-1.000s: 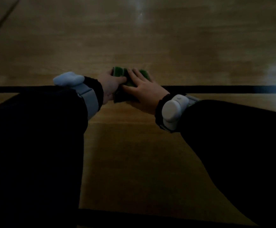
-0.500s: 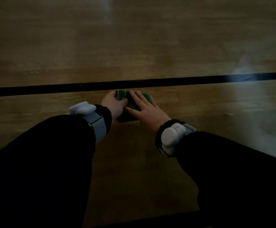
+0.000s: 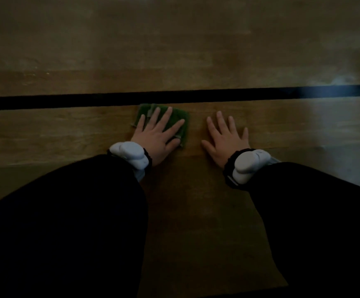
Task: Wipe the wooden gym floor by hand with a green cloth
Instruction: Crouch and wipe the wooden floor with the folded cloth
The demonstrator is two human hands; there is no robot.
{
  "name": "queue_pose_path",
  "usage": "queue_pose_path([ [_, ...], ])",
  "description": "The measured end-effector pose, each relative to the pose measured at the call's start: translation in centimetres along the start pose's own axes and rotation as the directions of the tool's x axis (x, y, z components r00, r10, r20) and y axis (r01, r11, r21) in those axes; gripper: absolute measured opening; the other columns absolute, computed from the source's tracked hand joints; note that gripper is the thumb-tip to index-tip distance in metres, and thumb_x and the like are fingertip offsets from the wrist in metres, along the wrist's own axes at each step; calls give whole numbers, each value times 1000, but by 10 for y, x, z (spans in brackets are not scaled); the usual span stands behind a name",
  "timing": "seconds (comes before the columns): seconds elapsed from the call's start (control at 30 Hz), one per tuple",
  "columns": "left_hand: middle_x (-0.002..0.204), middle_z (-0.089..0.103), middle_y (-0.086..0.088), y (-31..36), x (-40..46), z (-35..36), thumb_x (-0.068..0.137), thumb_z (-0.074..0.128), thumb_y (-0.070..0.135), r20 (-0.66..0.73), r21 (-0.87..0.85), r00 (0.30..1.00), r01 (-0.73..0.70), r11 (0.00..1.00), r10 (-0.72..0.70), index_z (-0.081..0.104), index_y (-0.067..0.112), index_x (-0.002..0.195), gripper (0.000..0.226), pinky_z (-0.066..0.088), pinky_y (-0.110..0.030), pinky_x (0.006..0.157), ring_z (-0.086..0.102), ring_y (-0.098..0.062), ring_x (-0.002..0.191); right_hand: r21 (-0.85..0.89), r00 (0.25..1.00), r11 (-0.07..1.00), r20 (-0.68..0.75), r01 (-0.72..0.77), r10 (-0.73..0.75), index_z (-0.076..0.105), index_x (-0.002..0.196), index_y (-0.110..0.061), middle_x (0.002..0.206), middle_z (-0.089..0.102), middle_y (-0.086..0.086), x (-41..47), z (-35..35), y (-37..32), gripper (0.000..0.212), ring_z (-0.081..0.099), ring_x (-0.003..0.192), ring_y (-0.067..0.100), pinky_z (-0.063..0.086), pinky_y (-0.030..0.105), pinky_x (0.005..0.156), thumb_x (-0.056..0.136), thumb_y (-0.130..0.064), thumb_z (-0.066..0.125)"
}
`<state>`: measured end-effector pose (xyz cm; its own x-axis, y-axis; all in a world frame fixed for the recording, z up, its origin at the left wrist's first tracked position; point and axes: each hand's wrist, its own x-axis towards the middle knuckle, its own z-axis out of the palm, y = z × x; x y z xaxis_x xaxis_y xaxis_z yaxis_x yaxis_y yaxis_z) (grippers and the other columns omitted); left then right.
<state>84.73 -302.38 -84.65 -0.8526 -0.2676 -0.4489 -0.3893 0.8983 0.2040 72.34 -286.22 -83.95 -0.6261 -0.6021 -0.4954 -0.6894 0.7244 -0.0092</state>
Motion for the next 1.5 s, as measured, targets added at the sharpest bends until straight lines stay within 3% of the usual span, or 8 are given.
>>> queue_pose_path([
  [0.17, 158, -22, -2, -28, 31, -21, 99, 25, 50, -69, -165, 953, 282, 945, -296, -3, 41, 149, 58, -6, -50, 118, -15, -26, 146, 26, 1000, 999, -6, 21, -20, -7, 150, -36, 159, -17, -5, 4, 2, 6, 69, -10, 147, 26, 5, 59, 115, 95, -59, 29],
  [0.27, 159, -18, -2, -20, 38, -23, 99, 26, 49, -104, -180, 938, 309, 934, -331, 2, 41, 150, 57, -6, -51, 117, -14, -27, 146, 50, 999, 998, 9, 35, -36, -5, 150, -37, 159, -16, -6, 4, -2, 8, 70, -9, 147, 25, 5, 60, 115, 95, -58, 33],
  [0.83, 160, -11, 2, 42, -35, 39, 98, 22, 53, -139, 102, 988, -53, 993, 67, 1, 47, 147, 54, -5, -46, 117, -10, -23, 147, 106, 989, 994, 149, -31, 15, 3, 152, -35, 160, -13, -5, 3, -26, -4, 69, -6, 147, 27, 16, 62, 113, 98, -36, 45],
  [1.03, 159, -16, 1, -36, -54, 16, 99, 23, 49, -67, -128, 975, 201, 971, -210, 2, 43, 149, 54, -3, -49, 119, -14, -23, 147, 82, 987, 994, 151, -67, 54, 1, 152, -35, 160, -13, -4, 7, -24, -7, 71, -5, 147, 27, 18, 59, 114, 97, -39, 47],
  [1.2, 160, -12, -2, -122, -82, 6, 101, 24, 46, -9, -280, 831, 531, 800, -555, 5, 39, 151, 54, -1, -50, 119, -9, -26, 147, 86, 988, 992, 133, -88, 77, 2, 152, -34, 160, -11, -4, 6, -21, -10, 71, -4, 147, 28, 19, 58, 114, 97, -37, 48],
  [1.33, 160, -7, -5, -116, -78, 10, 101, 25, 44, -52, -361, 707, 645, 674, -705, 10, 35, 151, 53, 1, -50, 118, -6, -30, 147, 98, 988, 993, 147, -62, 47, 2, 152, -33, 160, -12, -4, 5, -20, -8, 69, -6, 147, 30, 19, 60, 113, 98, -36, 46],
  [1.4, 160, -8, -6, -98, -69, 10, 101, 23, 44, -52, -355, 721, 633, 688, -691, 8, 35, 151, 53, 0, -52, 118, -8, -31, 147, 93, 988, 994, 148, -64, 49, 1, 152, -33, 160, -13, -4, 5, -20, -9, 69, -6, 147, 30, 19, 62, 112, 99, -36, 45],
  [1.5, 160, -11, -5, -63, -61, 13, 101, 21, 45, -93, -270, 850, 480, 835, -518, 4, 37, 151, 54, -1, -52, 118, -11, -30, 147, 82, 987, 993, 146, -87, 74, 1, 151, -34, 159, -13, -4, 4, -19, -12, 68, -7, 146, 30, 18, 65, 111, 99, -35, 45],
])
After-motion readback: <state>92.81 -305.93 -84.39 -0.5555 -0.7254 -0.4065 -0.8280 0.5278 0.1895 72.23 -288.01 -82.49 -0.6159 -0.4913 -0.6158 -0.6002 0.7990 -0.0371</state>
